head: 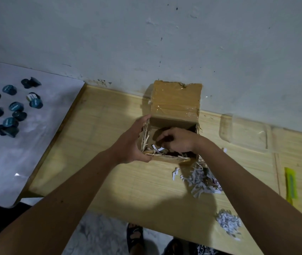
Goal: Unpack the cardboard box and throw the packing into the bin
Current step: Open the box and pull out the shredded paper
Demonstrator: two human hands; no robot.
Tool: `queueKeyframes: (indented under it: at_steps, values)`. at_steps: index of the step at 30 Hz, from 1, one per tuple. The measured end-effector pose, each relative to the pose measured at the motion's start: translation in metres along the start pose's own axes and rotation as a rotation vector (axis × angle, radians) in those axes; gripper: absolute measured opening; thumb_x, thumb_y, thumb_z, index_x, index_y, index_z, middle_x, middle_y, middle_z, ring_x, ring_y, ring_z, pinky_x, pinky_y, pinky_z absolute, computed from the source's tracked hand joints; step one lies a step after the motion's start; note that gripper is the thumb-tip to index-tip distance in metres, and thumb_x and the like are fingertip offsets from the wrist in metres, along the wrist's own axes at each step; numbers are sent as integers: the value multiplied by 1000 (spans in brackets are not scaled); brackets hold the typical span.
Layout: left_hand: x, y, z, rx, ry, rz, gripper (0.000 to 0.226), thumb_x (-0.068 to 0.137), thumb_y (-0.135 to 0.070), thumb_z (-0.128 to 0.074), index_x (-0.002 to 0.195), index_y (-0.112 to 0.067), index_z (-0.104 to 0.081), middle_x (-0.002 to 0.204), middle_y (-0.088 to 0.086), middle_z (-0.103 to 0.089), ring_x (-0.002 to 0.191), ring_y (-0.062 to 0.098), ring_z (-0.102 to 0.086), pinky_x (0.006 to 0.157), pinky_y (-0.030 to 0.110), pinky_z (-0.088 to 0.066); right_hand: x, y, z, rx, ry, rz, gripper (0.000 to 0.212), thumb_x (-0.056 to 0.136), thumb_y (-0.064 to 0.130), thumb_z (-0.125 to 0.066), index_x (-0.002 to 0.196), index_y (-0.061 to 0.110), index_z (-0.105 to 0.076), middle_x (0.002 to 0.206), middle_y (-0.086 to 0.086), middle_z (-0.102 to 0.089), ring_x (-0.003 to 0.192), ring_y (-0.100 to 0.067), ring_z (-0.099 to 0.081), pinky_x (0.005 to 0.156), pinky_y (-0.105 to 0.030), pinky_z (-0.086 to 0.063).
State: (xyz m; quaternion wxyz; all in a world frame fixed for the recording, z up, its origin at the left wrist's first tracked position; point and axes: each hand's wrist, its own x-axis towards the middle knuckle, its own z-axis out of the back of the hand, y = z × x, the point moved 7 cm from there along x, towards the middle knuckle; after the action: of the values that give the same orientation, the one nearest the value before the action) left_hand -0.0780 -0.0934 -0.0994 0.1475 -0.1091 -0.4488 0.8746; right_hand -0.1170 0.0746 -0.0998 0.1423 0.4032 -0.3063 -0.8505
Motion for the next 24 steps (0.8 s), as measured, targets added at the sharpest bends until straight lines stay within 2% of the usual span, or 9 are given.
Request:
queueKeyframes:
  at_steps: [5,9,10,12,14,16,19,22,24]
  values:
    - [2,-4,0,11,7,-16,137,57,-26,-103,166,-26,-20,164,-5,-38,148,18,-48,115,47,-49,0,5,-16,54,125,-32,30,99,28,-65,128,35,-70,136,11,-61,124,-14,-58,109,-32,-45]
    - [1,-3,0,8,12,-11,138,56,-25,-104,166,-27,-19,164,-8,-36,148,14,-46,117,38,-47,1,5,-19,201,145,-7,28,102,21,-62,127,30,-73,122,11,-69,106,-9,-62,82,-21,-46]
    - [1,-4,0,8,14,-10,139,56,-24,-104,166,-26,-19,165,-10,-35,147,12,-46,116,34,-47,0,6,-21,243,151,5,28,102,22,-62,126,30,-73,122,10,-70,105,-9,-63,80,-21,-46]
    - [1,-4,1,6,17,-9,139,56,-23,-104,166,-27,-19,164,-11,-35,146,11,-47,114,31,-47,-1,6,-19,273,113,48,25,101,26,-64,124,32,-74,124,10,-73,113,-10,-65,90,-26,-50]
    - [1,-4,1,12,20,-10,139,56,-25,-104,166,-27,-19,164,-9,-36,145,13,-49,115,37,-49,-4,7,-13,195,49,74,25,102,31,-63,124,33,-73,125,13,-71,119,-11,-64,100,-29,-49]
    - [1,-5,1,14,18,-16,138,56,-27,-103,166,-27,-20,164,-9,-36,145,15,-50,115,43,-50,-7,7,-8,-24,31,34,30,104,38,-57,132,31,-69,134,9,-66,124,-16,-60,98,-29,-45]
    - [1,-8,1,16,22,-19,138,57,-25,-104,166,-28,-20,165,-11,-35,146,12,-49,116,39,-49,-7,6,-13,-242,129,-46,44,105,48,-48,145,30,-57,149,2,-57,134,-22,-52,100,-30,-41]
    - [1,-9,1,7,29,-15,137,58,-23,-104,166,-29,-19,164,-13,-36,144,9,-50,116,31,-48,-8,7,-15,-204,174,-92,46,107,46,-47,149,28,-53,153,2,-53,139,-23,-48,100,-29,-36]
    - [1,-8,0,1,29,-13,137,58,-23,-103,166,-29,-19,163,-12,-37,143,10,-51,116,31,-48,-8,6,-15,-105,172,-106,43,106,44,-51,146,26,-56,147,2,-58,133,-22,-52,104,-31,-39]
